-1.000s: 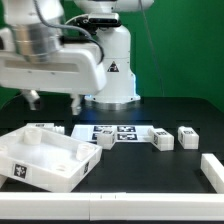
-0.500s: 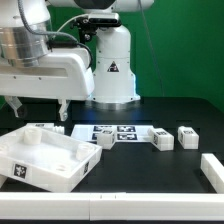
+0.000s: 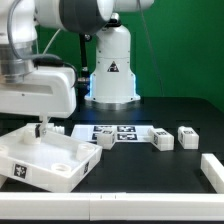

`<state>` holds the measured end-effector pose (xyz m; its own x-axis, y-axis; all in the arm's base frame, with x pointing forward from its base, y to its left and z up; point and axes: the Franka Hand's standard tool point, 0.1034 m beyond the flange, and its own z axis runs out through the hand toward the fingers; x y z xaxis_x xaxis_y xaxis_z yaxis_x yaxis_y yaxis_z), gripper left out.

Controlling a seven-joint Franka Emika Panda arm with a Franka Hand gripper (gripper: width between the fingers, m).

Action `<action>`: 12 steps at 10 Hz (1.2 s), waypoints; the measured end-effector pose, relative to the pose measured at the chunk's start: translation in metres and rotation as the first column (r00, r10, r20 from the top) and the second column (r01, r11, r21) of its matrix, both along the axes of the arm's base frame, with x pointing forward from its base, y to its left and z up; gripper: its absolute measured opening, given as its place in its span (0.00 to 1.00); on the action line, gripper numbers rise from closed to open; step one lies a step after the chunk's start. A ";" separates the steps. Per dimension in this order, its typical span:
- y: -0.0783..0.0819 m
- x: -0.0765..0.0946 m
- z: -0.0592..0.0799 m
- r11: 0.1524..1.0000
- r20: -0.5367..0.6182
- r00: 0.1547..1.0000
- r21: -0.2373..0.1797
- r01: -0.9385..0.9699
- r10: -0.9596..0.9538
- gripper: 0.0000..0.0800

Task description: Assemble square table

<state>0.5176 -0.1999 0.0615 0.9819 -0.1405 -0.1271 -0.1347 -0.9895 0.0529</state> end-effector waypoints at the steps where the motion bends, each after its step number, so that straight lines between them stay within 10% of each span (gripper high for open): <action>1: -0.007 -0.004 -0.008 1.000 0.003 1.000 -0.008 -0.018 0.018 0.81; 4: -0.013 -0.008 -0.018 0.999 0.004 1.000 -0.022 -0.026 0.026 0.81; 6: -0.013 -0.008 -0.018 0.999 0.003 1.000 -0.022 -0.026 0.026 0.49; 7: -0.013 -0.008 -0.018 0.999 0.002 1.000 -0.022 -0.026 0.026 0.49; 9: -0.009 -0.005 -0.017 1.000 0.002 1.000 -0.026 0.004 -0.004 0.07; 12: 0.022 0.021 -0.007 1.000 0.014 1.000 -0.026 -0.001 0.002 0.06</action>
Offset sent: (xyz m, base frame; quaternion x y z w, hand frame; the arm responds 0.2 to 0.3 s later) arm 0.0000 0.0000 0.0000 0.0000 0.0000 0.0000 1.0000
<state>0.5382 -0.1776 0.0541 0.9838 -0.1419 -0.1093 -0.1340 -0.9880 0.0766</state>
